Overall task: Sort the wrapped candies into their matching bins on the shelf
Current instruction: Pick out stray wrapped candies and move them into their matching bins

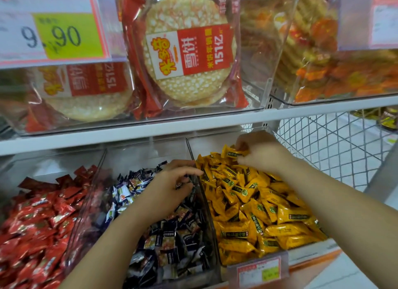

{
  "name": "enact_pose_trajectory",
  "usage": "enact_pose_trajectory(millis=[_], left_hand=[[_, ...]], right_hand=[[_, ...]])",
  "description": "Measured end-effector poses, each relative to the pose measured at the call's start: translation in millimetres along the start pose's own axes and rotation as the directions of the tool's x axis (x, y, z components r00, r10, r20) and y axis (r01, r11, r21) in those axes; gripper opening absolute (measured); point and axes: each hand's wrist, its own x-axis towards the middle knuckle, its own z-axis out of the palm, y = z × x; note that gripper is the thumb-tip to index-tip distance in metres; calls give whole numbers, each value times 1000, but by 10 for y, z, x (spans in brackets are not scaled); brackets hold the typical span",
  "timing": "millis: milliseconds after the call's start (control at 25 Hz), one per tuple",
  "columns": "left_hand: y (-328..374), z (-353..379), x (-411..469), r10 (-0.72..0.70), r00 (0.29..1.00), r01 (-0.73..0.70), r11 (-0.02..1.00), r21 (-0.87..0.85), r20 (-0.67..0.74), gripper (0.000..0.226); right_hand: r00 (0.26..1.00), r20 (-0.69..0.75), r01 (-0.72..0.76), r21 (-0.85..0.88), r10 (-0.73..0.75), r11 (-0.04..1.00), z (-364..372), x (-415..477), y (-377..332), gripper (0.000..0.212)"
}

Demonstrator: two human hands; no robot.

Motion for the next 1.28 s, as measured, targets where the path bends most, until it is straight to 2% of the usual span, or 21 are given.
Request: enact_pose_trajectory(millis=[80, 160, 240, 320, 360, 400, 440, 480, 560, 600, 640, 720, 800, 880, 1080, 1280], left_hand=[[9, 8, -8, -2, 1000, 2, 1000, 6, -2, 36], [20, 13, -11, -9, 1000, 9, 1000, 14, -5, 35], [31, 11, -13, -18, 1000, 18, 999, 29, -8, 35], [33, 9, -13, -22, 1000, 22, 999, 36, -6, 35], [29, 5, -16, -22, 1000, 22, 999, 35, -3, 36], [25, 2, -19, -20, 1000, 20, 999, 33, 0, 36], [19, 2, -22, -17, 1000, 17, 999, 27, 3, 37], [15, 1, -25, -12, 1000, 12, 1000, 18, 5, 38], [4, -8, -29, -11, 1000, 11, 1000, 1, 15, 39], [4, -13, -32, -12, 1000, 12, 1000, -2, 25, 40], [7, -15, -33, -8, 999, 8, 1000, -6, 34, 42], [11, -23, -37, 3, 999, -3, 1000, -18, 43, 44], [9, -30, -34, 9, 999, -8, 1000, -27, 46, 45], [6, -29, -30, 8, 999, -6, 999, -35, 50, 46], [-4, -27, -27, 16, 998, -14, 999, -35, 54, 48], [-10, -23, -21, 12, 999, -11, 1000, -24, 52, 46]], right_hand=[[996, -73, -61, -109, 53, 992, -113, -129, 90, 24], [994, -44, -106, -279, 97, 955, -197, -268, 137, 27], [991, -1, -125, -345, 132, 930, -220, -344, 117, 30], [995, -90, -58, -302, 32, 952, -207, -318, -5, 29], [991, -122, 24, -233, -54, 972, -178, -272, -99, 26], [986, -86, 126, -153, -140, 980, -127, -221, -202, 24], [978, 25, 210, -85, -209, 974, -53, -168, -304, 24], [948, 198, 262, -47, -248, 964, 30, -123, -410, 27], [814, 547, 269, -52, -197, 962, 166, -55, -564, 39], [753, 641, 255, -81, -145, 963, 209, -17, -590, 45], [726, 679, 242, -104, -109, 965, 226, 17, -589, 48], [734, 676, 230, -165, -60, 959, 254, 89, -531, 51], [786, 616, 223, -207, -51, 953, 298, 151, -416, 53], [827, 556, 212, -165, -87, 963, 335, 201, -271, 55], [860, 495, 182, -79, -120, 980, 293, 240, -91, 56], [878, 428, 233, 13, -215, 972, 82, 83, -171, 48]])
